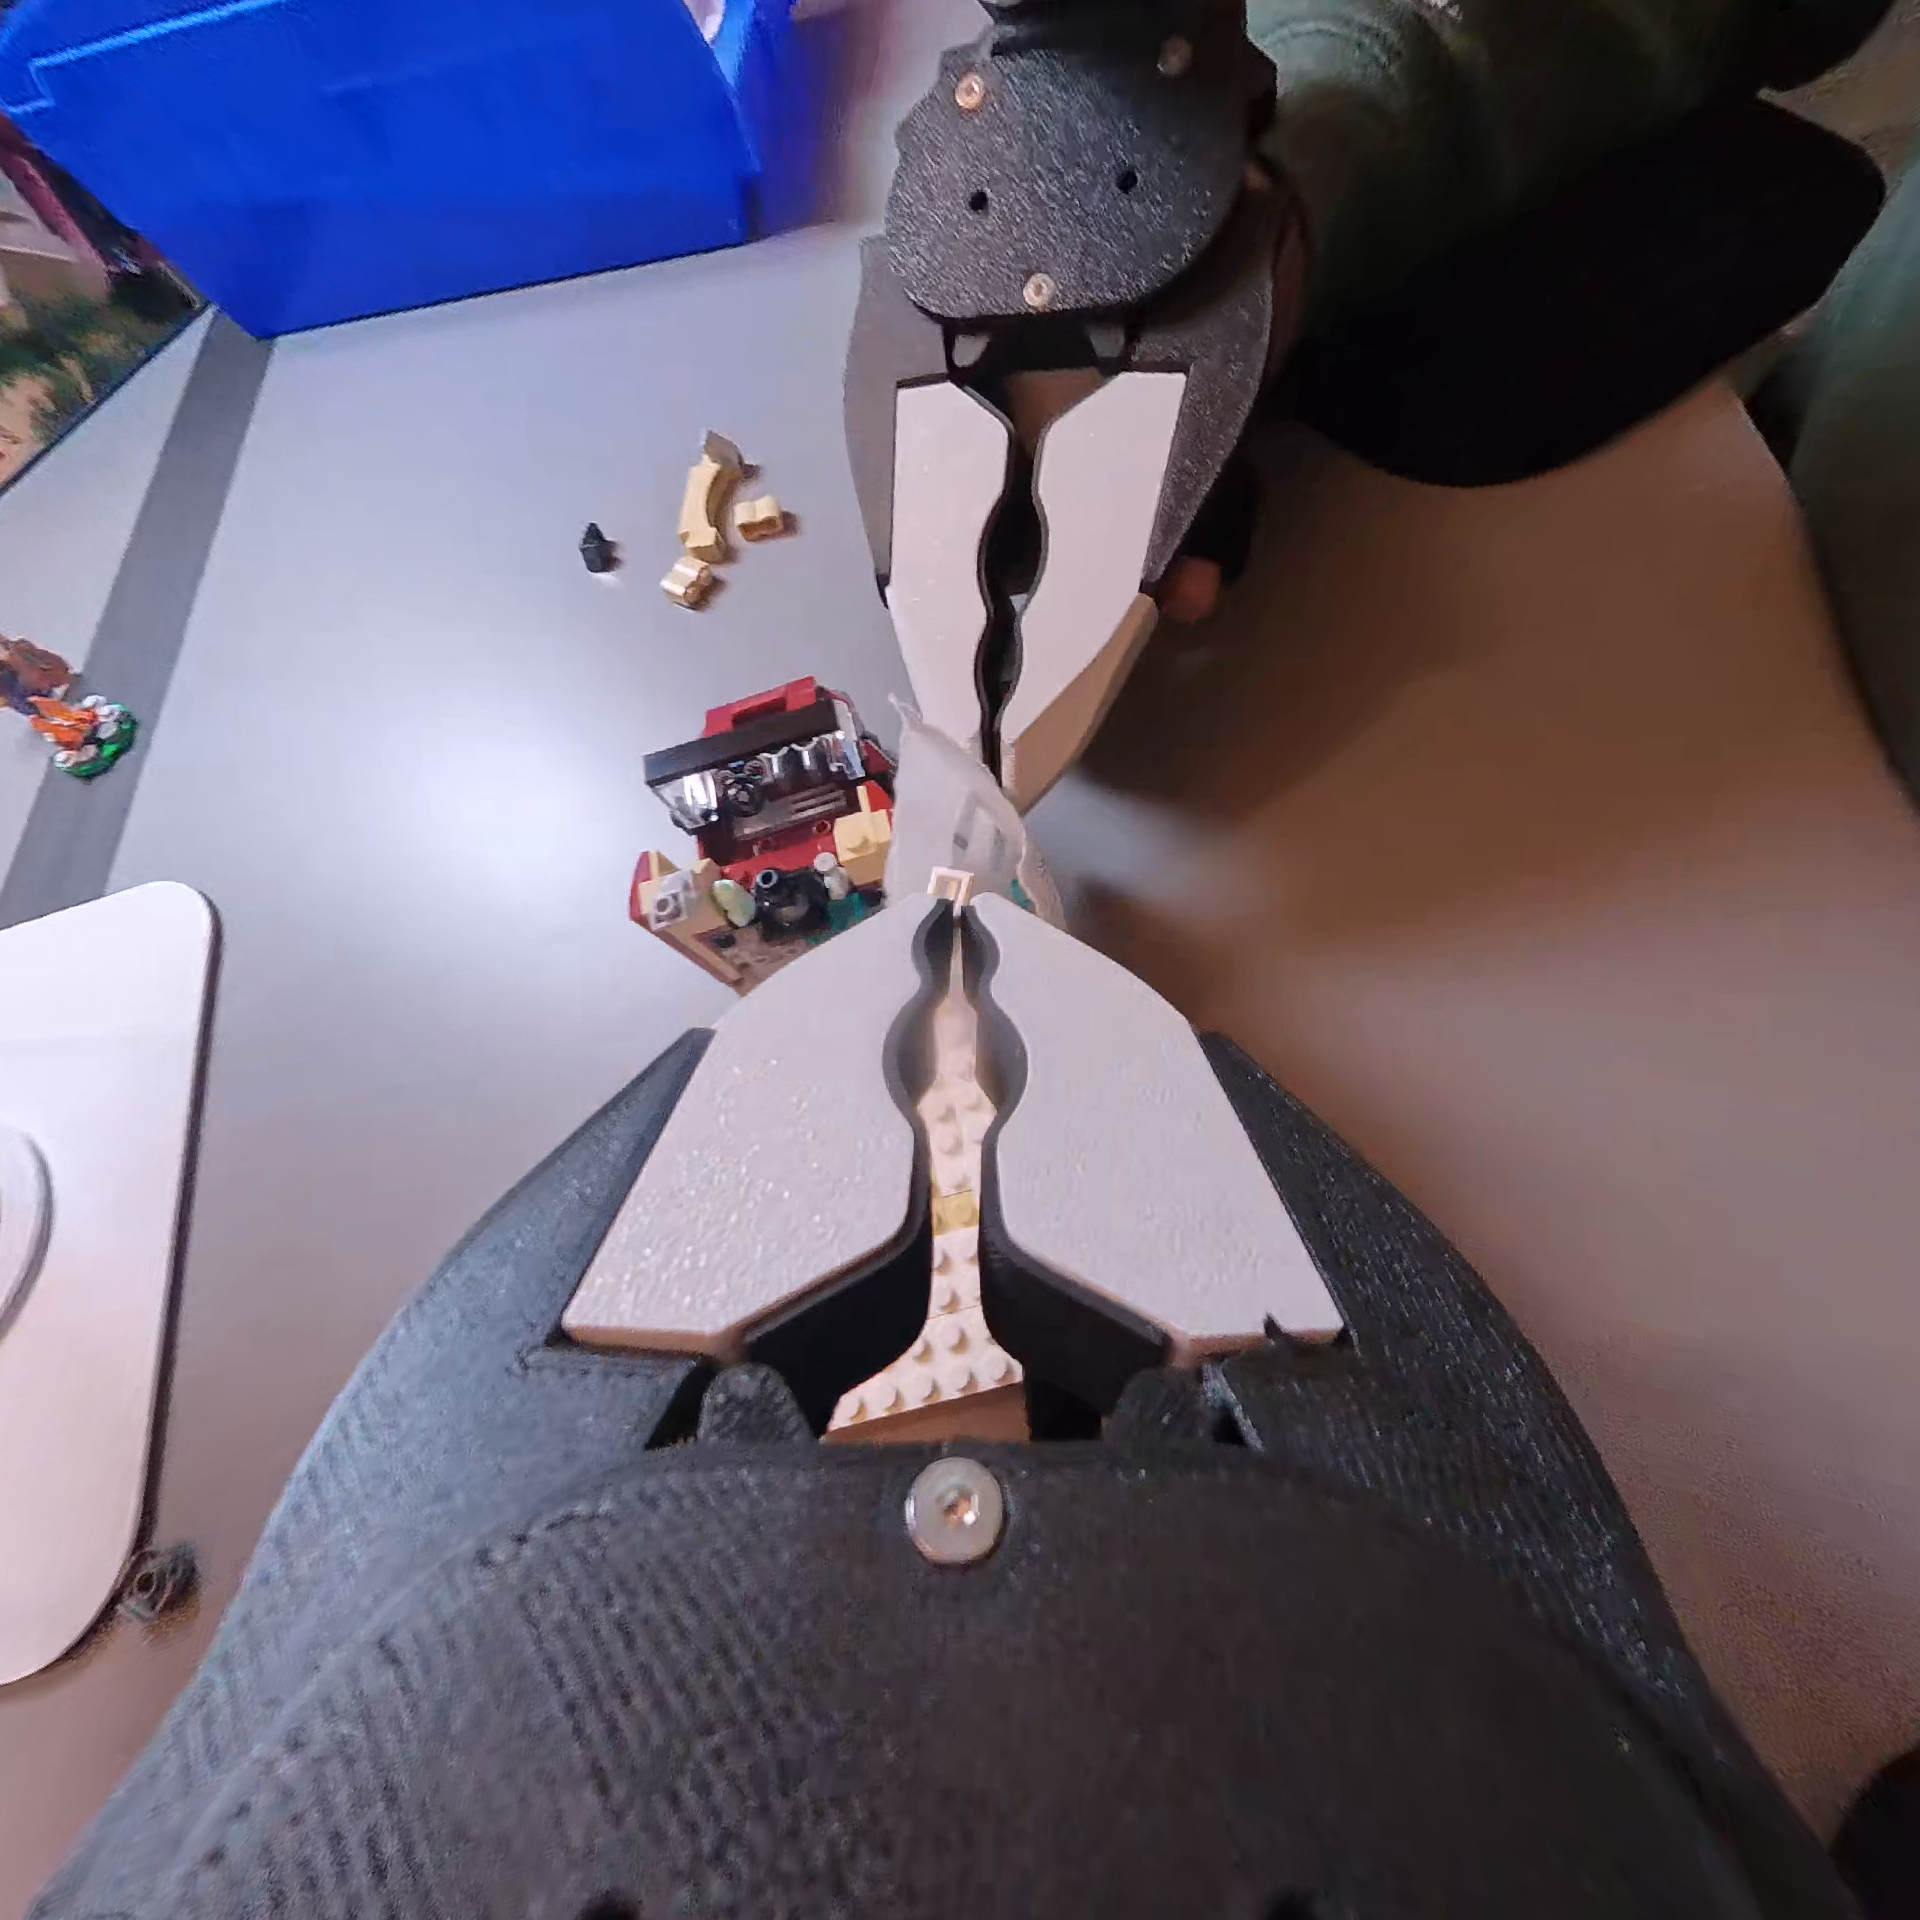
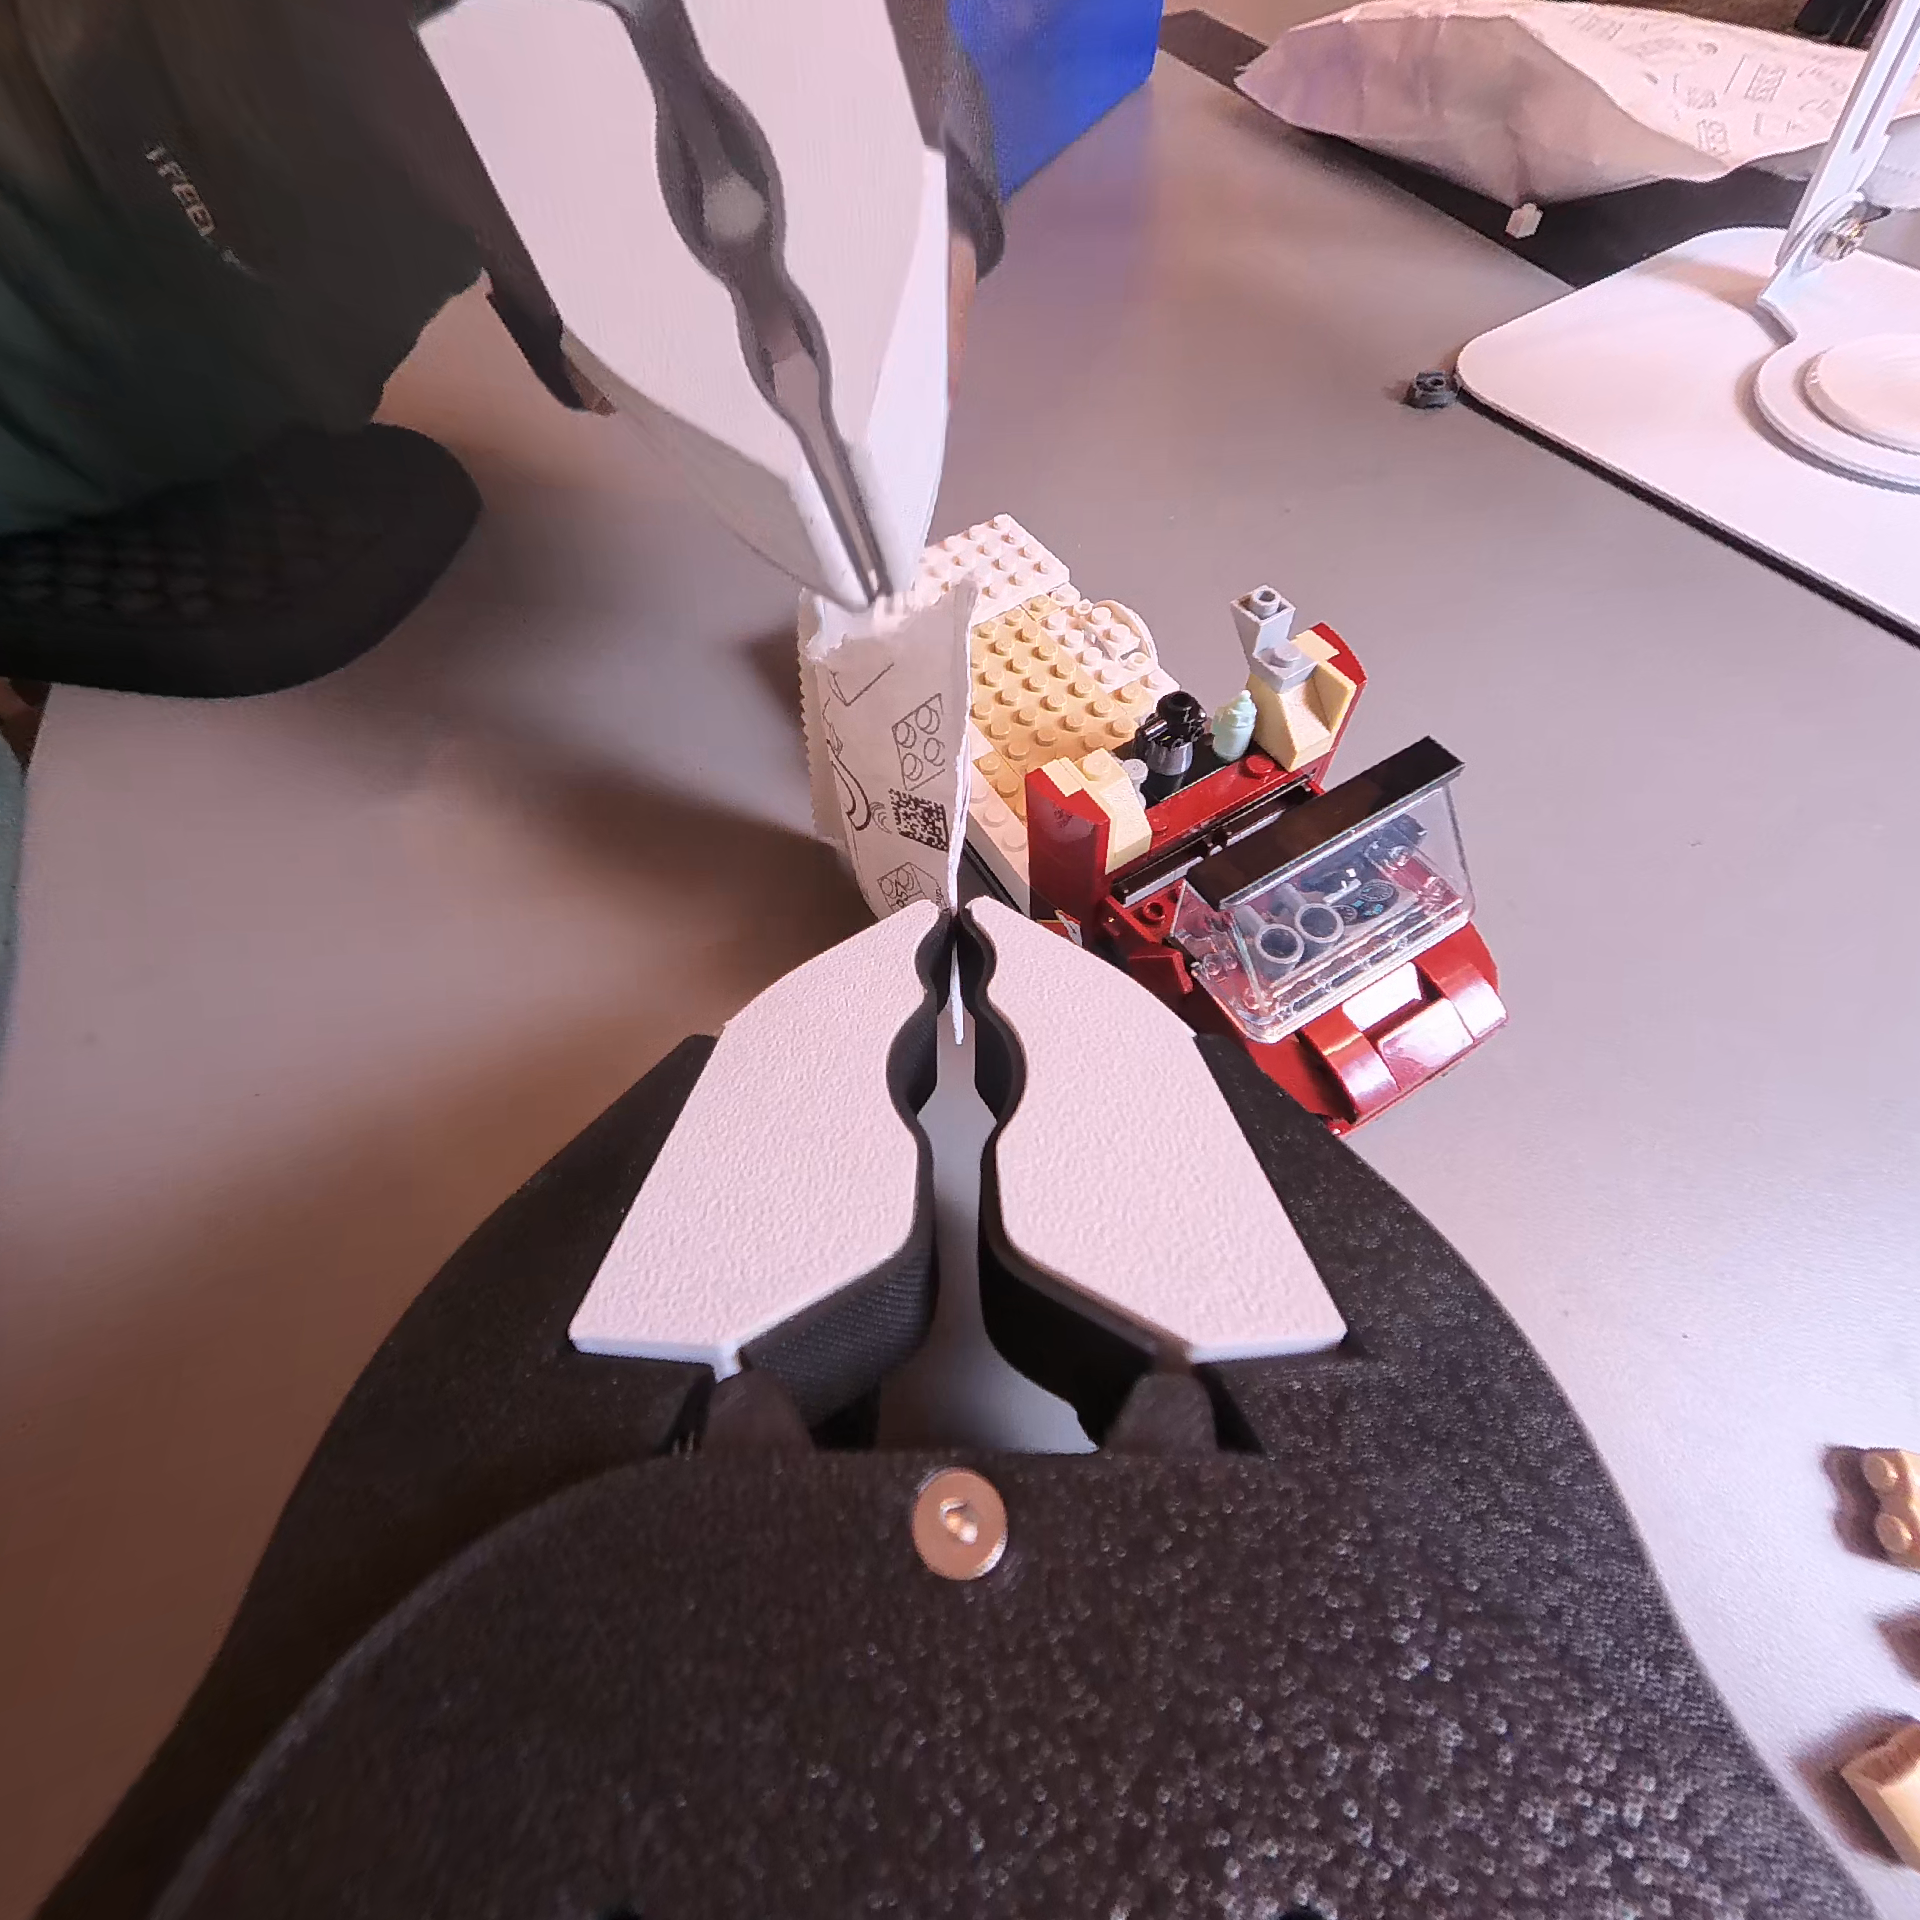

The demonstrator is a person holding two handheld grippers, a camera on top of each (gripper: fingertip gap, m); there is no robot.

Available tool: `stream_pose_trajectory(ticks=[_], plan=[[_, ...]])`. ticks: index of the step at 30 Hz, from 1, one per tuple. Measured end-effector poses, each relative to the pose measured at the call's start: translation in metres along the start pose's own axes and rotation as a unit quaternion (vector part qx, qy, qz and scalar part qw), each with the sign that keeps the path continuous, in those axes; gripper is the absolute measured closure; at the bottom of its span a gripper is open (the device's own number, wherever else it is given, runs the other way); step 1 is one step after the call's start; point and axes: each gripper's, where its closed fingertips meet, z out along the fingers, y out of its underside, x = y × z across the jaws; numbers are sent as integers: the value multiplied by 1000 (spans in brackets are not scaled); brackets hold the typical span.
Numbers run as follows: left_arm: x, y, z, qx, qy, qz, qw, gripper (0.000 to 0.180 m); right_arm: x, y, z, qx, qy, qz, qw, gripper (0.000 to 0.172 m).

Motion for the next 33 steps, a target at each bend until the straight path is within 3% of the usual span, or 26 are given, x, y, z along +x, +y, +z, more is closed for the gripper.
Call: stream_pose_trajectory(ticks=[13,17,24,28,31,33], plan=[[5,8,7,-20,5,3,1000,178,0,0,0,-1,0,0,1000,171],[6,9,6,-23,9,1,1000,168,1,0,1,-2,3,-2,1000,171],[-1,4,-4,-5,-2,-7,1000,165,6,5,1,-22,40,-24,999,171],[-31,4,-20,15,-65,-34,997,161,7,6,1,-27,51,-31,998,171],[-83,21,-41,26,-181,-91,979,156,7,6,1,-28,54,-33,998,171],[-120,48,-57,15,-263,-135,955,155,8,6,1,-30,57,-34,997,171]])
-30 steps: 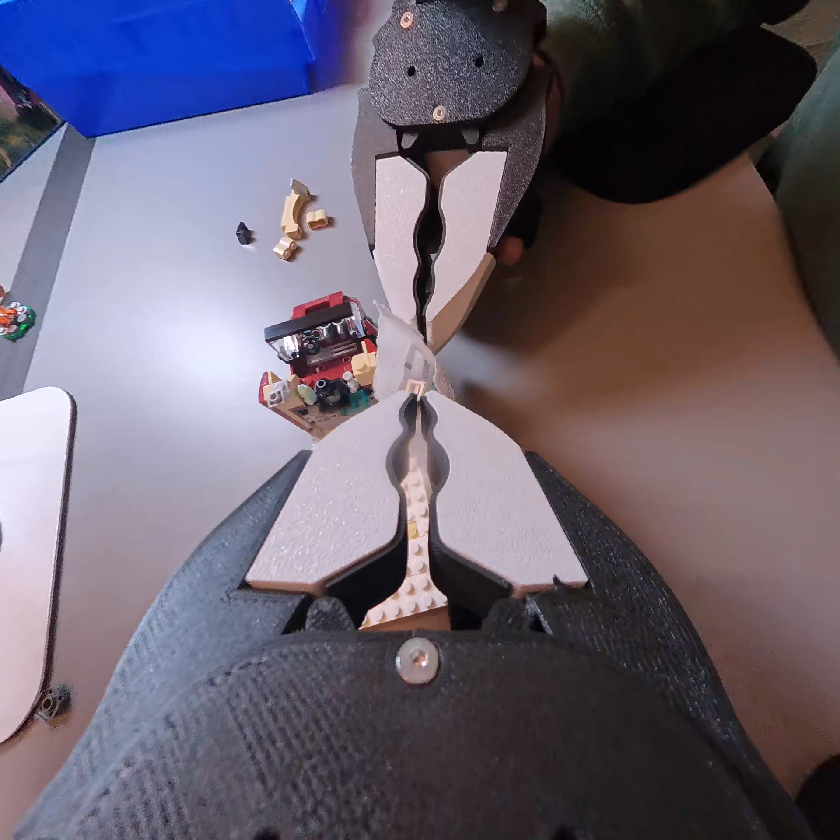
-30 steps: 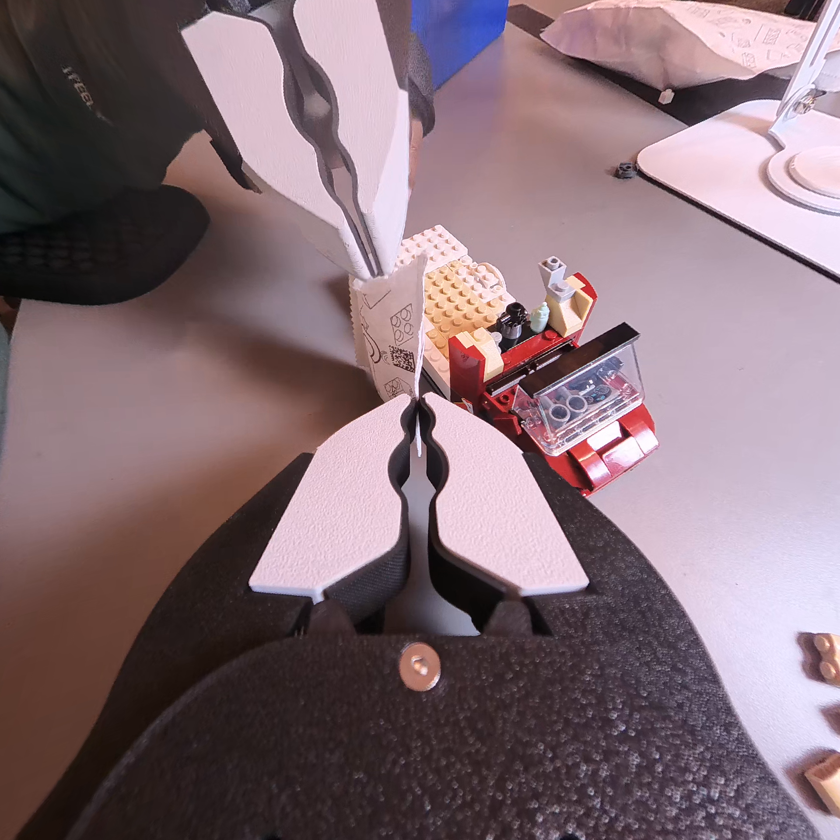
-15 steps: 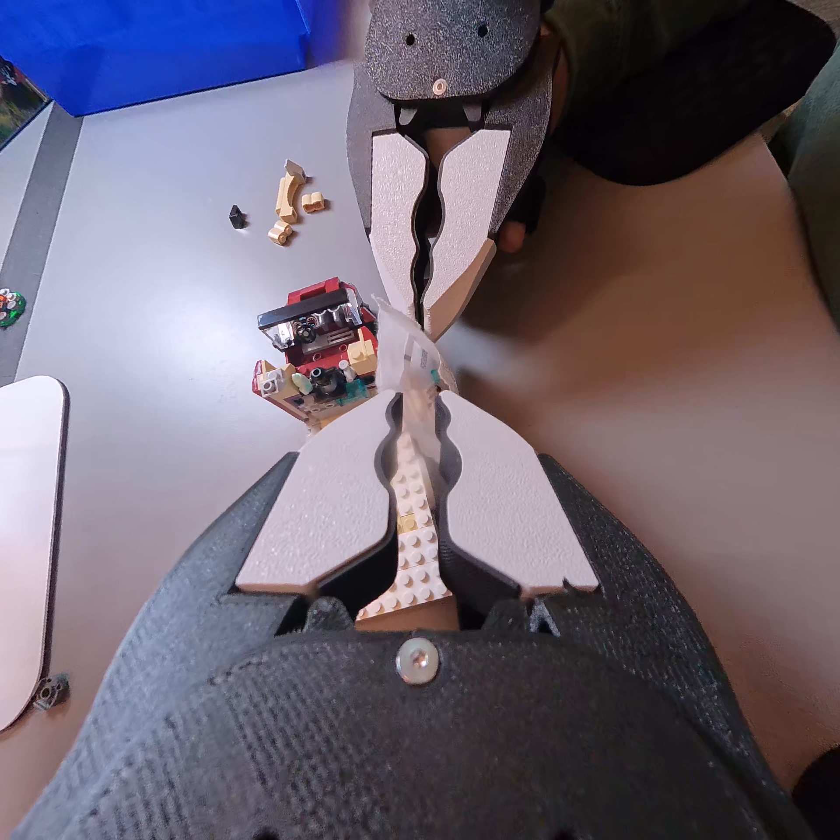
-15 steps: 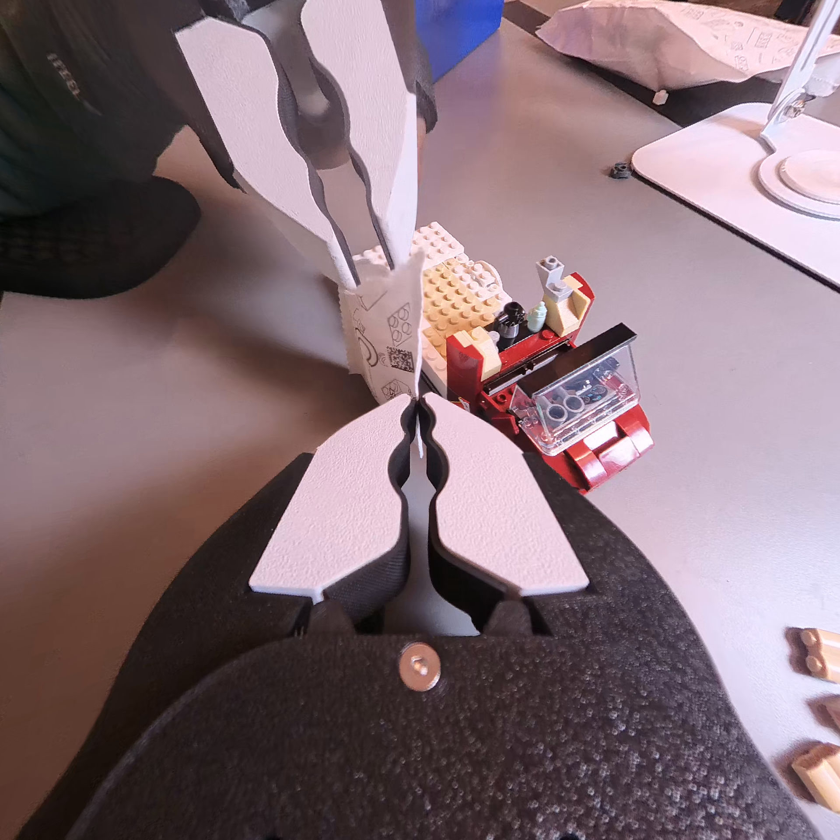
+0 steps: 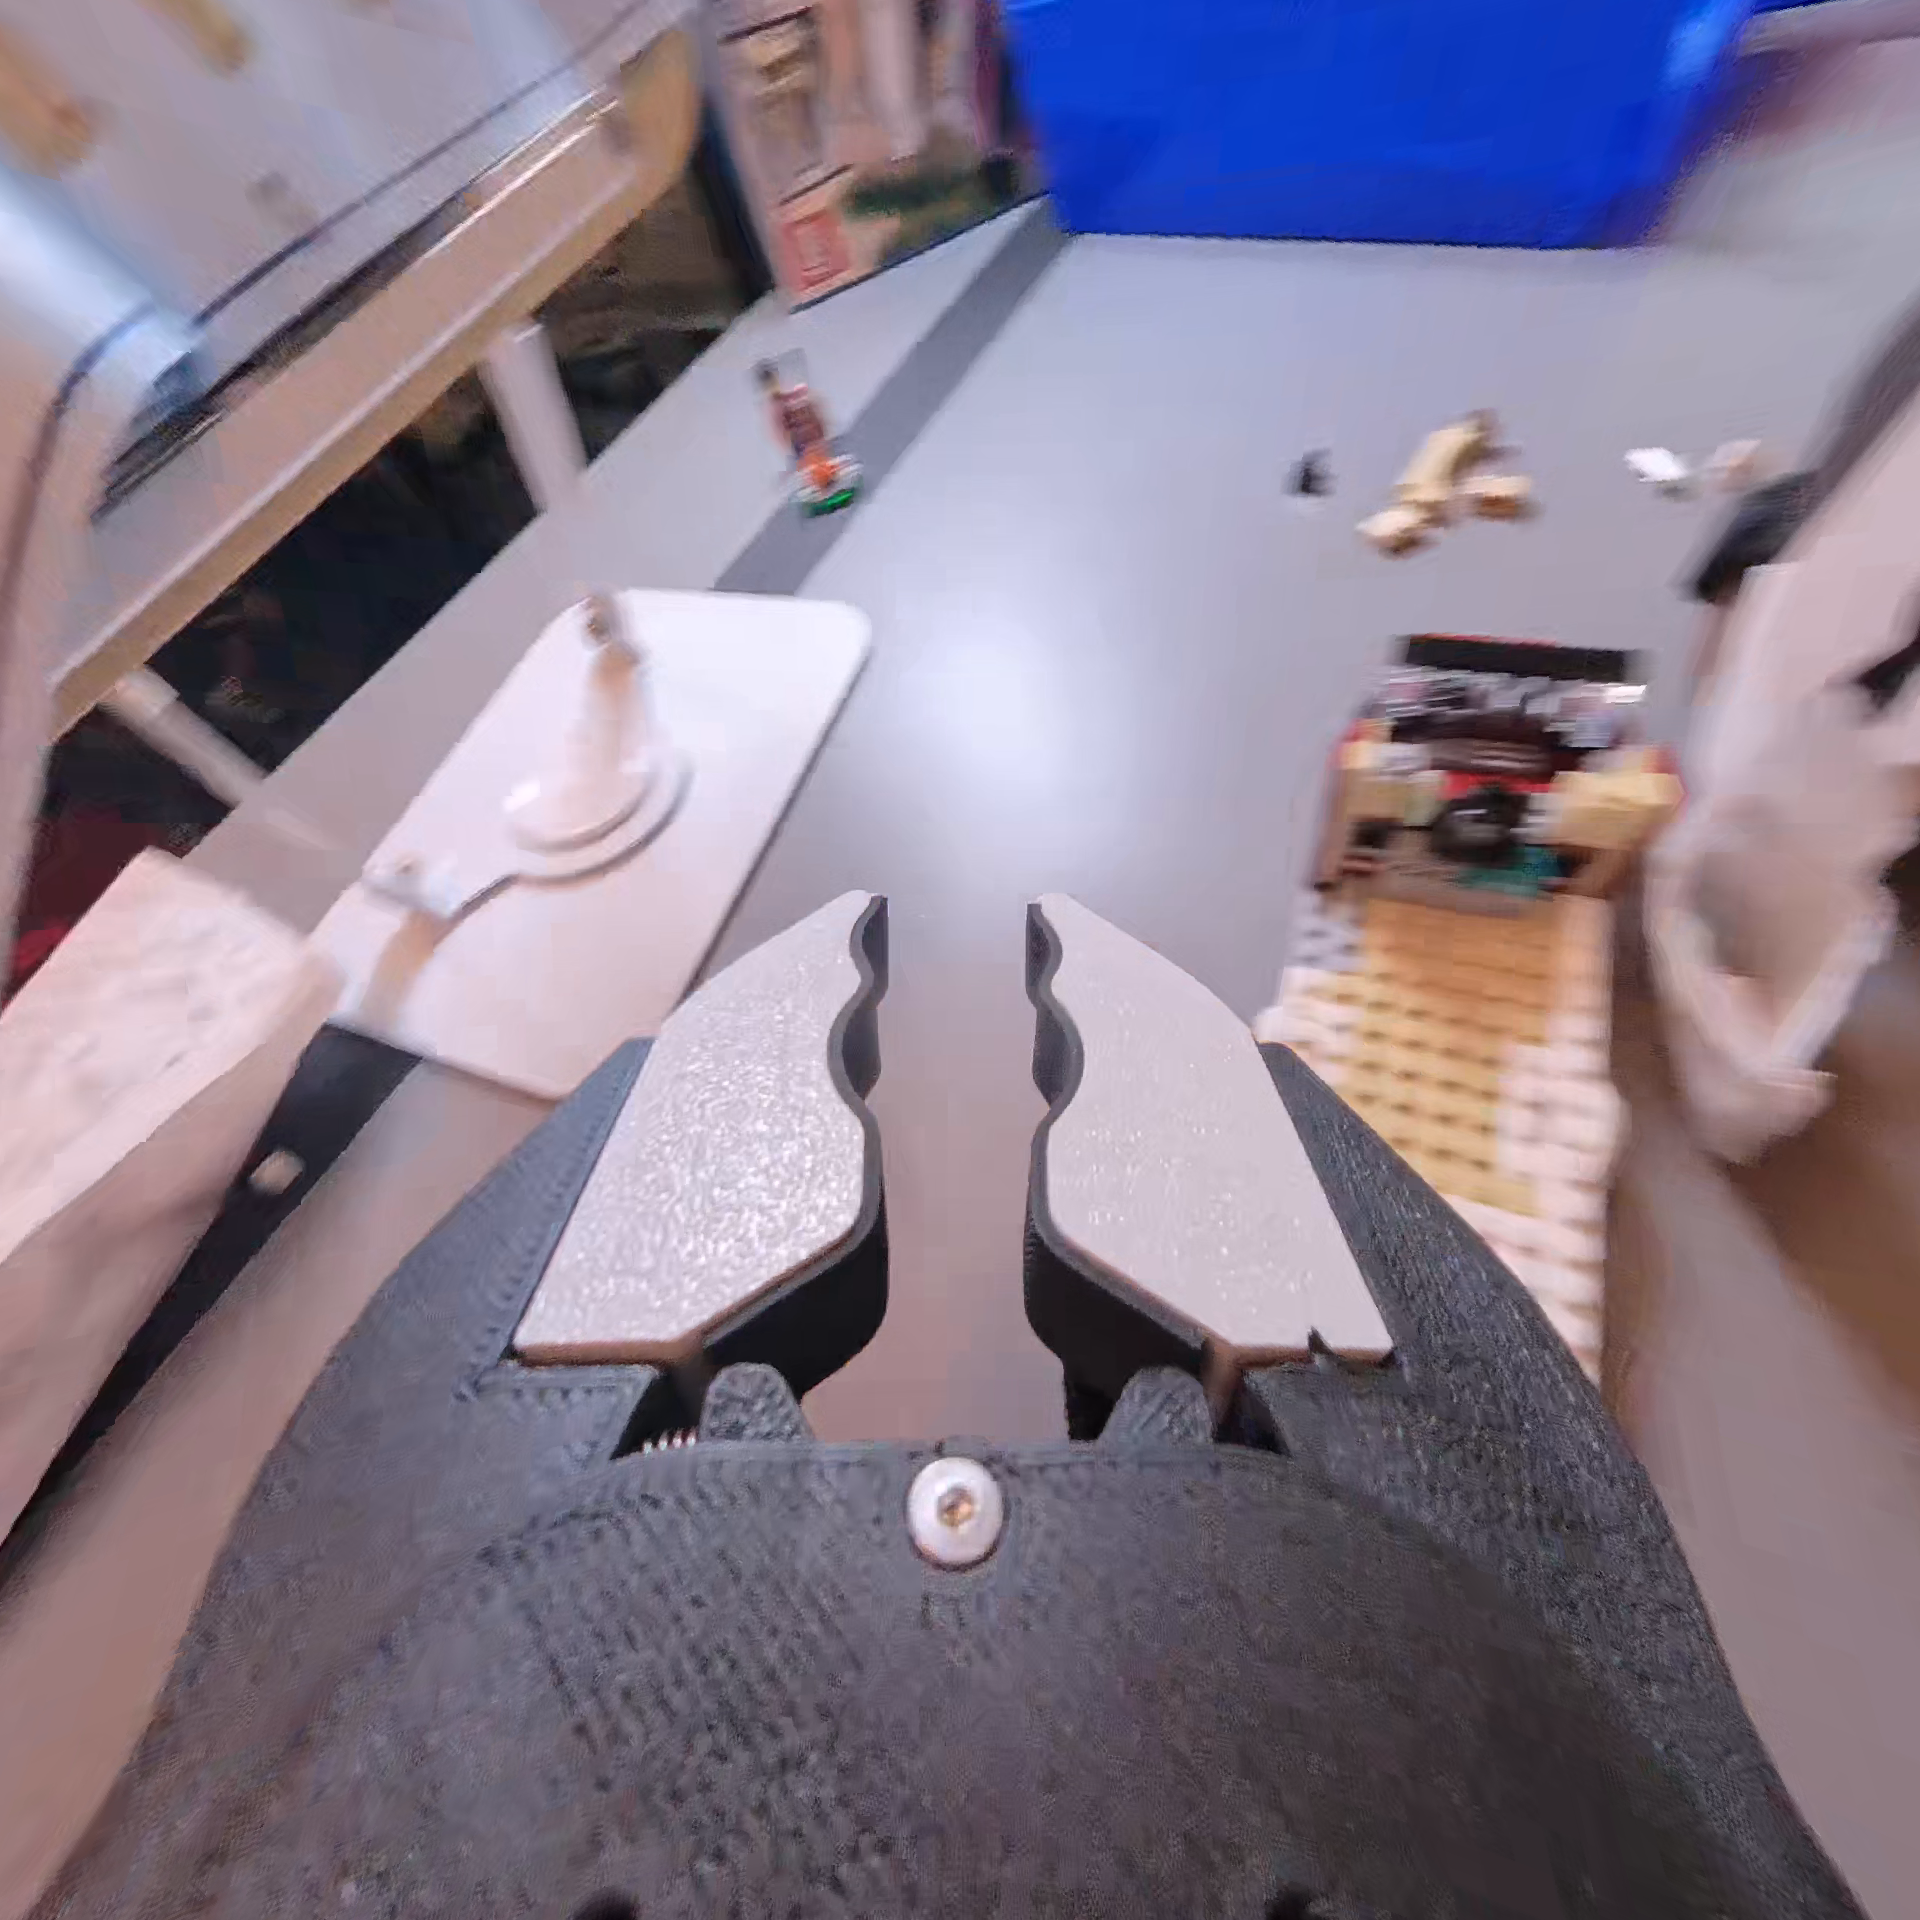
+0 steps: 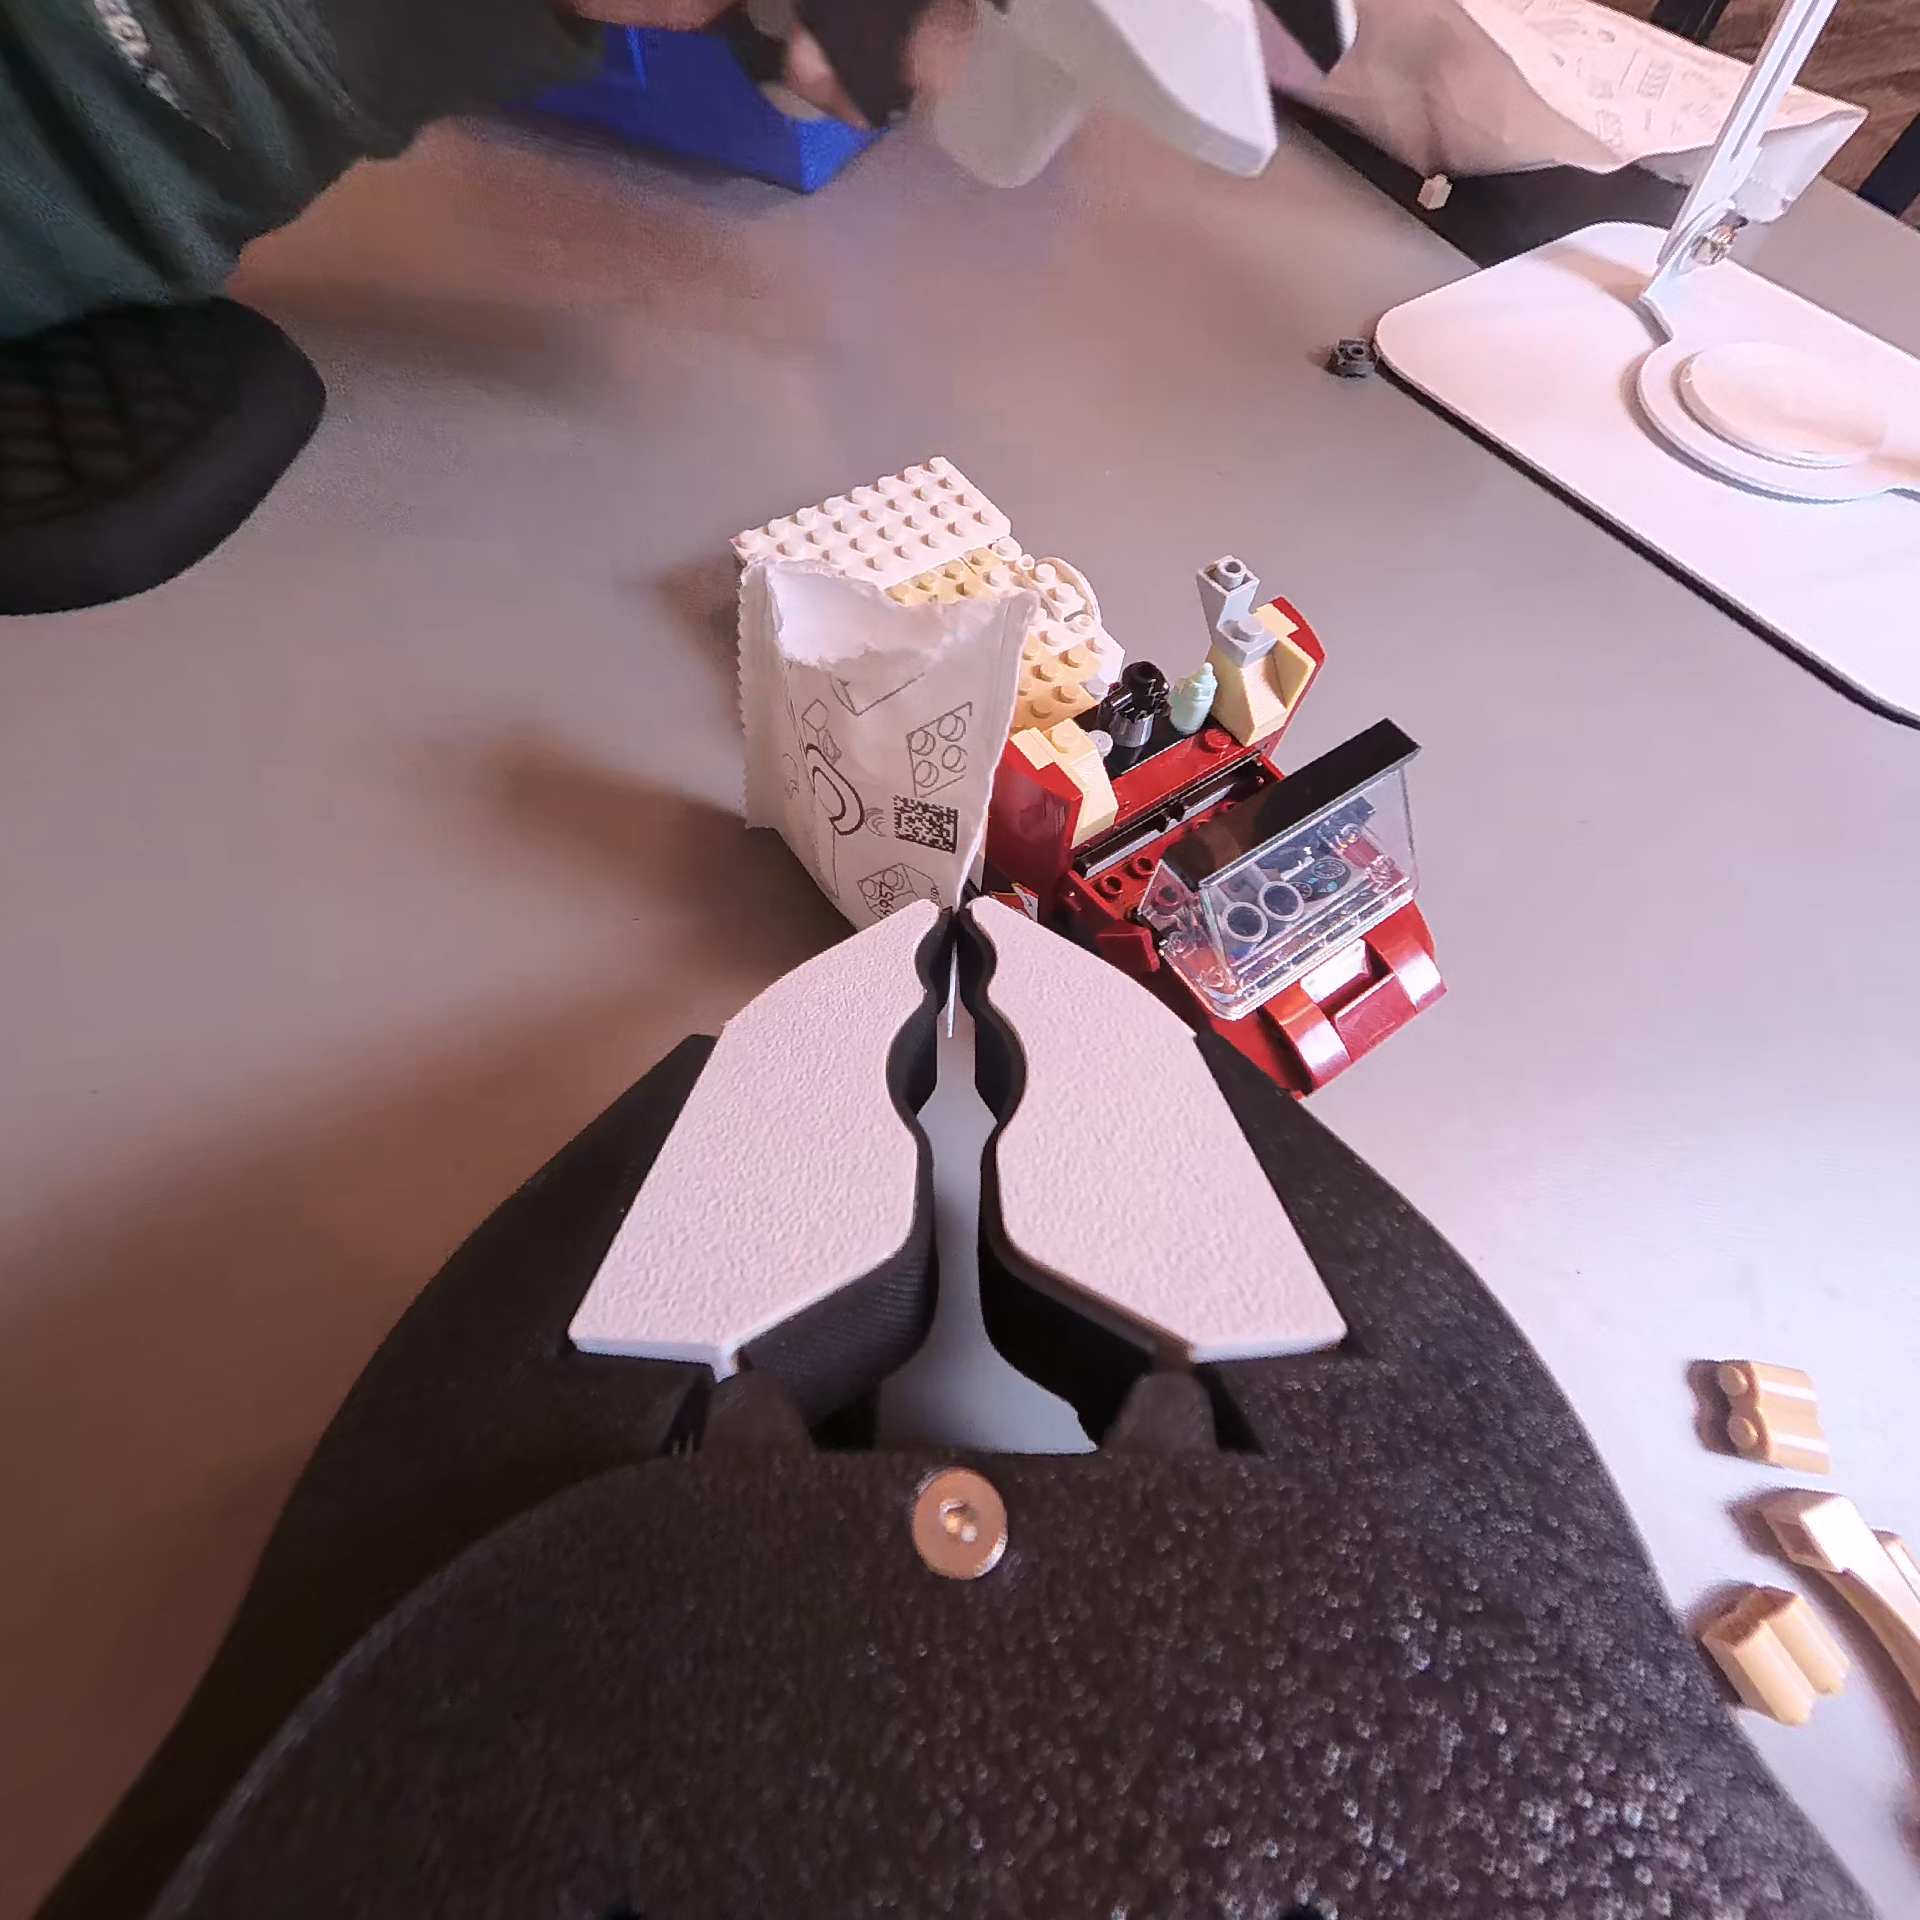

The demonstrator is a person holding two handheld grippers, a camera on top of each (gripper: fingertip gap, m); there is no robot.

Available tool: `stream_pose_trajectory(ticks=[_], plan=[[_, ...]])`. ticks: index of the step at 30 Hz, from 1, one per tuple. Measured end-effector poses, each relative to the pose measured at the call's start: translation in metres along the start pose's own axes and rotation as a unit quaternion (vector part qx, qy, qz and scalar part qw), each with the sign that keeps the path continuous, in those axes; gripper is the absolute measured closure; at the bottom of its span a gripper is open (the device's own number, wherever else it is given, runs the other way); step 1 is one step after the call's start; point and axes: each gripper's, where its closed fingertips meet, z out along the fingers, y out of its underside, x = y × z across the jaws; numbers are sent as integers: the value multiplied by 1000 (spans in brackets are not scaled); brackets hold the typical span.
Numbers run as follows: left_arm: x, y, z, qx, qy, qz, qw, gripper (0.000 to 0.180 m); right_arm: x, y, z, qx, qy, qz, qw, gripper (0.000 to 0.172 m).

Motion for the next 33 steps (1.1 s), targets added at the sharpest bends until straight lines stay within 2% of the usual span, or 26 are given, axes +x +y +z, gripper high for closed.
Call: stream_pose_trajectory(ticks=[2,6,9,13,21,24,28,33], plan=[[-40,23,2,-13,-72,-39,997,154,0,0,0,0,1,-1,1000,171],[-92,70,2,-49,-155,-97,982,148,0,0,0,-1,1,-1,1000,171],[-113,94,4,-82,-182,-100,975,140,-1,1,1,-2,-3,2,1000,171],[-120,116,15,-123,-167,-124,970,125,-1,1,1,-1,-8,5,1000,171],[-136,118,25,-120,-141,-167,968,130,-1,0,1,3,-17,15,1000,171],[-156,119,25,-119,-182,-171,961,136,-1,0,1,4,-19,17,1000,171],[-192,122,30,-106,-228,-228,941,137,-1,0,1,5,-21,20,1000,171],[-221,127,44,-120,-249,-247,929,147,1,0,0,7,-22,25,999,171]])
